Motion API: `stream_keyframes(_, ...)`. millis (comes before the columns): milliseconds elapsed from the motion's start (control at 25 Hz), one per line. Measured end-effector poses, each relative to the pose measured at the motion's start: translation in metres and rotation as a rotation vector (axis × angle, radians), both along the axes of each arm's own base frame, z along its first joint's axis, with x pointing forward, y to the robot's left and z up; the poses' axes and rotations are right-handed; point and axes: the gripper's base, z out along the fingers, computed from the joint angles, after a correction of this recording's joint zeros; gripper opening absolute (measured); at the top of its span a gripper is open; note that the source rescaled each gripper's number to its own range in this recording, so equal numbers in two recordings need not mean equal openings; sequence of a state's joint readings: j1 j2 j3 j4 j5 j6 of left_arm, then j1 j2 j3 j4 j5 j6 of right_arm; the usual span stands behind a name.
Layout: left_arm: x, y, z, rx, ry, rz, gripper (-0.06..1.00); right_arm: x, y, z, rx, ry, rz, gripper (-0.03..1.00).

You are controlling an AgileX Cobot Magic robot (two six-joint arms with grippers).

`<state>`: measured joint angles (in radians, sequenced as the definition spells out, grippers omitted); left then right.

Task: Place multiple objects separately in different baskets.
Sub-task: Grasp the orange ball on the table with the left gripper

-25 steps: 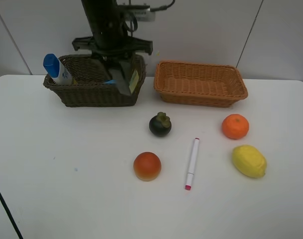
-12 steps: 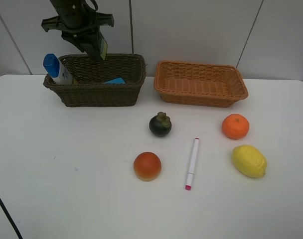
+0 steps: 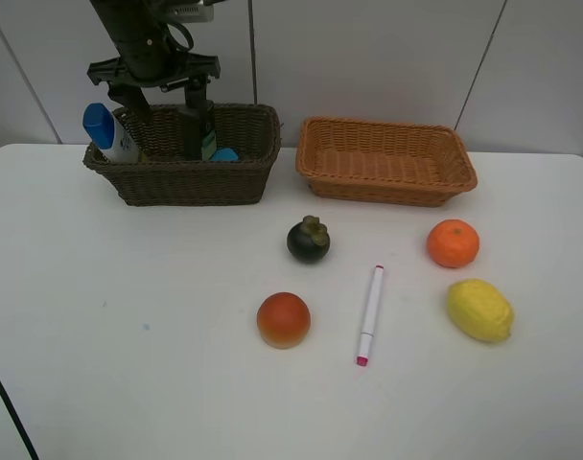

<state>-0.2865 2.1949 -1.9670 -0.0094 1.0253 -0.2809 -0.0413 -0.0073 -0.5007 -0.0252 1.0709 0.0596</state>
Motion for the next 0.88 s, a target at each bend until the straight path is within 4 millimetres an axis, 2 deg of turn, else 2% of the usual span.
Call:
stream_keyframes(120, -0.007, -0.003, 0.009, -0.04, 0.045, 0.004, 0.91, 0.0, 0.0, 0.0, 0.0, 0.0, 0.0, 1.0)
stream_keyframes(280, -0.021, -0.009, 0.036, -0.097, 0.094, -0.021, 0.91, 0.0, 0.0, 0.0, 0.0, 0.0, 0.0, 1.0)
stream_keyframes(400, -0.032, -0.024, 0.046, -0.103, 0.087, -0.074, 0.91, 0.0, 0.0, 0.0, 0.0, 0.0, 0.0, 1.0)
stream_keyframes(560, -0.06, -0.068, 0.028, -0.081, 0.16, -0.193, 0.92, 0.0, 0.0, 0.0, 0.0, 0.0, 0.0, 1.0)
stream_keyframes(720, -0.101, -0.112, -0.002, -0.027, 0.273, -0.345, 0.92, 0.0, 0.0, 0.0, 0.0, 0.0, 0.0, 1.0)
stream_keyframes(800, -0.124, -0.129, -0.019, 0.011, 0.333, -0.417, 0.92, 0.0, 0.0, 0.0, 0.0, 0.0, 0.0, 1.0)
stream_keyframes(880, -0.144, -0.136, -0.037, 0.051, 0.4, -0.461, 0.92, 0.0, 0.0, 0.0, 0.0, 0.0, 0.0, 1.0)
